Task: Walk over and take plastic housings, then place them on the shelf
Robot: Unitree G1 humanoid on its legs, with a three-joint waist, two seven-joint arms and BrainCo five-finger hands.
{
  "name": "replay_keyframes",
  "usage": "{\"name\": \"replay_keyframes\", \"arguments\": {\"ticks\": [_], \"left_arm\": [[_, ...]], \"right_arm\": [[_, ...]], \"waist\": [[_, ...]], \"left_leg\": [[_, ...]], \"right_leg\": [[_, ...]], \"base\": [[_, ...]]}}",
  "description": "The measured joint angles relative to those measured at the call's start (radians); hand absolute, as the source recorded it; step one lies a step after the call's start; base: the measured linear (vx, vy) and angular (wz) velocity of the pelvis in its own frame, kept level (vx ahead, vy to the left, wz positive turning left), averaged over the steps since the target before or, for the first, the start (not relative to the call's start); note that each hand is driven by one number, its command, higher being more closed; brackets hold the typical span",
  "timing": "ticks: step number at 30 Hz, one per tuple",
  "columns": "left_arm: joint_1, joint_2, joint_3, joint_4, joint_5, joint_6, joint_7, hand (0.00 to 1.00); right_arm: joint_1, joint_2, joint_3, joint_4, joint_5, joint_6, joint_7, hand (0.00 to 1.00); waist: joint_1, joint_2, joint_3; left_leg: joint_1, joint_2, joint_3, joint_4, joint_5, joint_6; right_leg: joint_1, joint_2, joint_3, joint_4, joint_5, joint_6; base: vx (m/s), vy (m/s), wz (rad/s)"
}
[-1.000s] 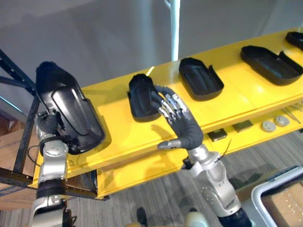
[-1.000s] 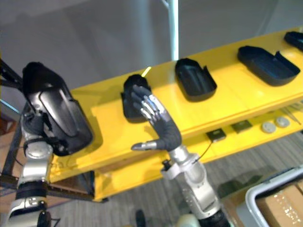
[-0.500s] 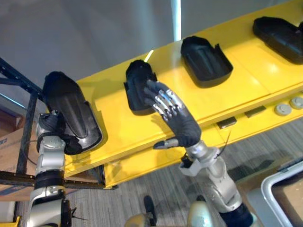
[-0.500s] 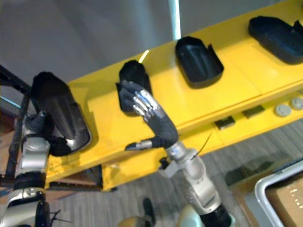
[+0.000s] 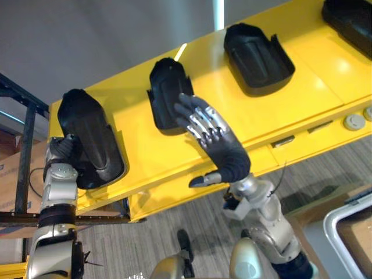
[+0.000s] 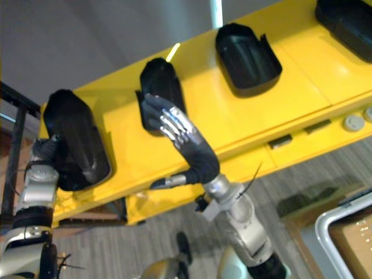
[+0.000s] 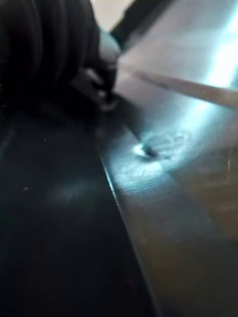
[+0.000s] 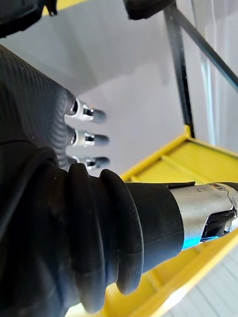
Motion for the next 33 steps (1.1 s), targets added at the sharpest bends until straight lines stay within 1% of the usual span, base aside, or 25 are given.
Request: {"name": "replay_keyframes", "arguments": {"ticks": [1, 4, 8, 9, 11, 14, 16, 17, 18, 20, 21, 22, 23, 25, 26, 27, 29, 30, 31, 32, 33], "left_arm": [[0.000, 0.000, 0.000, 0.001, -0.021, 0.001, 0.001, 0.00], [0.000, -0.002, 0.000, 0.002, -0.029, 0.001, 0.001, 0.00], [0.000, -0.002, 0.000, 0.002, -0.032, 0.002, 0.023, 0.00], [0.000, -0.002, 0.000, 0.004, -0.042, 0.001, 0.044, 0.00], [0.000, -0.002, 0.000, 0.004, -0.064, 0.001, 0.057, 0.00], [-0.001, -0.002, 0.000, 0.021, -0.075, -0.004, 0.108, 0.00], [-0.001, -0.002, 0.001, 0.026, -0.103, -0.033, 0.186, 0.00], [-0.008, -0.002, 0.002, 0.026, -0.111, -0.059, 0.229, 0.00], [-0.014, -0.002, 0.002, 0.026, -0.114, -0.074, 0.254, 0.00], [-0.051, 0.001, 0.002, 0.024, -0.150, -0.165, 0.354, 0.00], [-0.061, 0.004, 0.002, 0.023, -0.150, -0.197, 0.379, 0.00], [-0.081, 0.026, 0.001, 0.010, -0.151, -0.267, 0.432, 0.00], [-0.088, 0.033, 0.001, -0.002, -0.156, -0.297, 0.450, 0.00], [-0.109, 0.040, -0.003, -0.102, -0.169, -0.395, 0.499, 0.00], [-0.119, 0.043, -0.007, -0.171, -0.170, -0.441, 0.506, 0.00], [-0.119, 0.047, -0.007, -0.206, -0.169, -0.465, 0.510, 0.00], [-0.106, 0.048, -0.007, -0.382, -0.159, -0.526, 0.514, 0.00], [-0.095, 0.046, -0.007, -0.434, -0.154, -0.534, 0.512, 0.00], [-0.053, 0.041, -0.007, -0.540, -0.143, -0.560, 0.500, 0.00], [0.006, 0.018, -0.005, -0.638, -0.130, -0.574, 0.471, 0.00], [0.033, 0.001, -0.005, -0.675, -0.130, -0.580, 0.459, 0.00]], "right_arm": [[0.000, 0.000, 0.000, 0.000, 0.000, 0.000, -0.001, 0.00], [0.000, 0.000, -0.006, -0.005, 0.000, 0.000, -0.002, 0.00], [0.001, -0.004, -0.012, -0.025, 0.000, 0.000, -0.003, 0.00], [0.001, -0.004, -0.012, -0.039, 0.000, -0.001, -0.003, 0.00], [0.001, -0.004, -0.017, -0.039, 0.000, -0.001, -0.004, 0.00], [0.002, -0.004, -0.020, -0.039, 0.000, -0.001, -0.007, 0.00], [0.004, -0.004, -0.021, -0.038, -0.001, -0.003, -0.020, 0.00], [0.006, -0.004, -0.021, -0.038, -0.001, -0.007, -0.023, 0.00], [0.007, -0.004, -0.021, -0.037, -0.001, -0.010, -0.023, 0.00], [0.019, -0.004, -0.021, -0.031, -0.001, -0.033, -0.024, 0.00], [0.023, -0.004, -0.021, -0.030, -0.002, -0.043, -0.024, 0.00], [0.032, -0.004, -0.021, -0.023, -0.002, -0.067, -0.023, 0.00], [0.038, -0.004, -0.022, -0.019, -0.003, -0.077, -0.023, 0.00], [0.046, -0.004, -0.025, 0.012, -0.008, -0.113, -0.024, 0.00], [0.045, -0.004, -0.029, 0.031, -0.010, -0.116, -0.026, 0.00], [0.044, -0.003, -0.030, 0.041, -0.010, -0.119, -0.028, 0.00], [0.043, -0.002, -0.039, 0.061, -0.015, -0.118, -0.042, 0.00], [0.043, -0.001, -0.044, 0.063, -0.021, -0.118, -0.044, 0.00], [0.042, 0.001, -0.053, 0.065, -0.030, -0.118, -0.045, 0.00], [0.042, 0.002, -0.063, 0.067, -0.042, -0.118, -0.046, 0.00], [0.042, 0.002, -0.066, 0.069, -0.048, -0.118, -0.046, 0.00]], "waist": [[0.000, -0.001, 0.001], [-0.005, -0.002, 0.007], [-0.004, -0.003, 0.008], [-0.005, -0.008, 0.012], [-0.005, -0.011, 0.015], [-0.005, -0.016, 0.019], [-0.005, -0.017, 0.020], [-0.005, -0.017, 0.020], [-0.006, -0.017, 0.020], [-0.006, -0.020, 0.022], [-0.010, -0.021, 0.022], [-0.021, -0.025, 0.024], [-0.023, -0.026, 0.024], [-0.024, -0.029, 0.023], [-0.024, -0.033, 0.021], [-0.023, -0.036, 0.019], [-0.018, -0.044, 0.014], [-0.019, -0.046, 0.013], [-0.016, -0.051, 0.000], [-0.012, -0.053, -0.021], [-0.011, -0.054, -0.033]], "left_leg": [[-0.004, -0.001, 0.004, 0.001, 0.000, 0.000], [-0.004, 0.000, 0.005, 0.000, 0.000, 0.000], [-0.004, -0.001, 0.005, 0.000, 0.000, 0.000], [-0.003, -0.001, 0.006, 0.000, 0.000, 0.000], [-0.003, -0.001, 0.006, 0.000, 0.000, 0.000], [-0.003, -0.001, 0.006, 0.000, 0.000, 0.000], [-0.003, 0.000, 0.005, -0.002, 0.000, 0.000], [-0.001, 0.000, 0.004, -0.004, 0.000, 0.001], [0.001, 0.000, 0.002, -0.004, 0.001, 0.001], [0.020, 0.001, 0.000, -0.007, 0.001, 0.001], [0.024, 0.002, -0.001, -0.008, 0.001, 0.001], [0.033, 0.005, -0.008, -0.008, 0.001, 0.001], [0.036, 0.007, -0.012, -0.009, 0.001, 0.001], [0.051, 0.011, -0.027, -0.010, 0.001, 0.001], [0.062, 0.012, -0.032, -0.010, 0.001, 0.001], [0.069, 0.014, -0.033, -0.010, 0.000, 0.001], [0.084, 0.022, -0.041, -0.011, 0.000, 0.001], [0.085, 0.024, -0.047, -0.011, 0.000, 0.001], [0.085, 0.028, -0.051, -0.011, 0.000, 0.001], [0.086, 0.031, -0.055, -0.011, 0.000, 0.001], [0.086, 0.032, -0.059, -0.012, 0.000, 0.001]], "right_leg": [[-0.007, 0.000, 0.004, 0.003, 0.000, 0.000], [-0.008, 0.000, 0.005, 0.003, 0.000, 0.000], [-0.008, 0.000, 0.005, 0.003, 0.000, 0.000], [-0.008, 0.000, 0.005, 0.004, 0.000, 0.000], [-0.008, 0.000, 0.006, 0.004, 0.000, 0.000], [-0.007, 0.000, 0.005, 0.004, 0.000, 0.000], [-0.005, 0.001, 0.004, 0.000, 0.001, 0.002], [0.000, 0.002, 0.003, -0.004, 0.002, 0.003], [0.004, 0.002, 0.002, -0.007, 0.003, 0.003], [0.032, 0.004, -0.005, -0.024, 0.006, 0.006], [0.042, 0.004, -0.010, -0.031, 0.008, 0.007], [0.065, 0.011, -0.021, -0.050, 0.014, 0.008], [0.075, 0.014, -0.024, -0.060, 0.018, 0.008], [0.117, 0.021, -0.043, -0.102, 0.034, 0.007], [0.144, 0.024, -0.052, -0.127, 0.043, 0.008], [0.156, 0.026, -0.053, -0.139, 0.049, 0.007], [0.205, 0.036, -0.069, -0.196, 0.075, 0.006], [0.217, 0.039, -0.077, -0.210, 0.082, 0.005], [0.228, 0.044, -0.082, -0.233, 0.092, 0.004], [0.245, 0.048, -0.091, -0.260, 0.104, 0.004], [0.255, 0.049, -0.098, -0.272, 0.109, 0.003]], "base": [[0.01, -0.016, -0.05], [0.00, -0.005, -0.01], [0.00, 0.000, 0.00], [0.00, 0.000, 0.00], [0.00, 0.000, 0.00], [0.00, 0.000, 0.00], [0.00, 0.000, 0.00], [0.02, -0.018, 0.03], [0.02, -0.017, 0.04], [0.03, -0.015, 0.04], [0.02, -0.017, 0.10], [0.01, -0.023, 0.11], [0.02, -0.027, 0.10], [0.02, -0.012, 0.11], [0.01, 0.001, 0.10], [0.01, 0.002, 0.05], [0.00, -0.001, 0.06], [-0.01, 0.002, 0.12], [0.00, 0.001, 0.12], [0.00, -0.001, 0.11], [0.02, -0.002, 0.17]]}}
